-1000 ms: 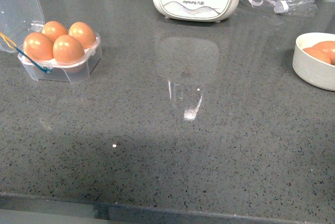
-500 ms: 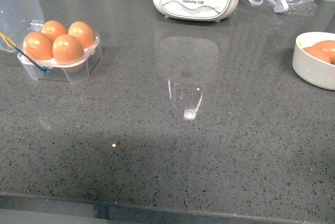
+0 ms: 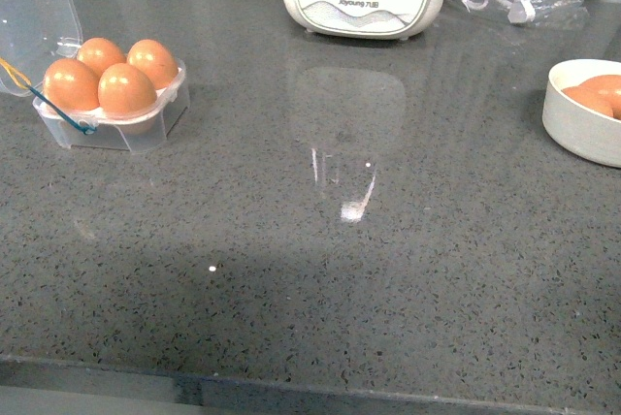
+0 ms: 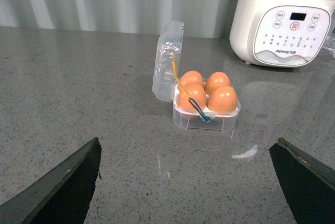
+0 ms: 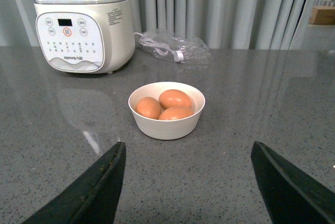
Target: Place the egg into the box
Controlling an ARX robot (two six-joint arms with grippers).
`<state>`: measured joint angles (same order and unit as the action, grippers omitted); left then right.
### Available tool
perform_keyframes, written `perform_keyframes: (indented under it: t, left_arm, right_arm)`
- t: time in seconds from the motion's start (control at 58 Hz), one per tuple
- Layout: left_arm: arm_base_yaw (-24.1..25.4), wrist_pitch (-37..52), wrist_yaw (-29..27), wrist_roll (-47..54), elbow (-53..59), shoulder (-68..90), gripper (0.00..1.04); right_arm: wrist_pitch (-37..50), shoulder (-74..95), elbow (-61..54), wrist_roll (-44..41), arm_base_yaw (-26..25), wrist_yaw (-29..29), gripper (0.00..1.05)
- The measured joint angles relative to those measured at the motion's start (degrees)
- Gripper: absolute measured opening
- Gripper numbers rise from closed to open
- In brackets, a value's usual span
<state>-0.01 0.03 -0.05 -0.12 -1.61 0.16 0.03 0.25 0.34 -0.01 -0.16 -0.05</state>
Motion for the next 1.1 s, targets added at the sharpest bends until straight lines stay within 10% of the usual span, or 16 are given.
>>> perform_keyframes:
  t: [0.172, 0.931, 1.104]
  left_arm:
    - [0.0, 0.0, 0.0, 0.0, 0.0, 0.0, 0.98]
    - [0.0, 0.0, 0.0, 0.0, 0.0, 0.0, 0.98]
    - [-1.2, -23.9, -3.2, -0.3, -8.0, 14.4, 0.98]
  right_arm:
    - [0.0, 0.0, 0.0, 0.0, 0.0, 0.0, 0.99]
    - [0.0, 0.0, 0.0, 0.0, 0.0, 0.0, 0.97]
    - [0.0, 0.0, 0.0, 0.0, 0.0, 0.0, 0.97]
